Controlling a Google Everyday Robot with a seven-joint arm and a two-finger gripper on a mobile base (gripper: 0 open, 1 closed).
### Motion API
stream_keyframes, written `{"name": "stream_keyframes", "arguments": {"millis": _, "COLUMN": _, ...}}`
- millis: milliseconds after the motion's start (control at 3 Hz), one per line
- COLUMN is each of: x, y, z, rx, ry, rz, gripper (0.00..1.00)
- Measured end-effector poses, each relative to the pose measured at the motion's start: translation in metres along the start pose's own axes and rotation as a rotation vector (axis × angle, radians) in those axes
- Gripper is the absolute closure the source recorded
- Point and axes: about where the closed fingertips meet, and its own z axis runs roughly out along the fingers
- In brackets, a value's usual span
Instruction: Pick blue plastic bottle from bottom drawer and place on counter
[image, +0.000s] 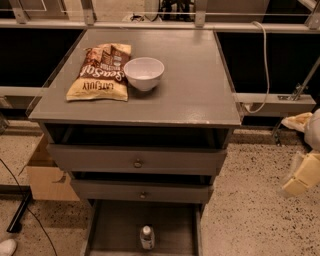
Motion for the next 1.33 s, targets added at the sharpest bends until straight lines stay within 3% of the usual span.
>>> {"name": "stream_keyframes", "arguments": {"millis": 333, "x": 0.000, "y": 0.000, "z": 0.000, "rx": 0.000, "ry": 0.000, "rz": 0.000, "gripper": 0.00}}
{"name": "stream_keyframes", "arguments": {"millis": 1000, "x": -0.006, "y": 0.000, "z": -0.009, "rx": 0.006, "ry": -0.080, "rz": -0.035, "gripper": 0.00}}
{"name": "stream_keyframes", "arguments": {"millis": 1333, "x": 0.011, "y": 0.016, "z": 0.004, "rx": -0.032, "ry": -0.129, "rz": -0.040, "gripper": 0.00}}
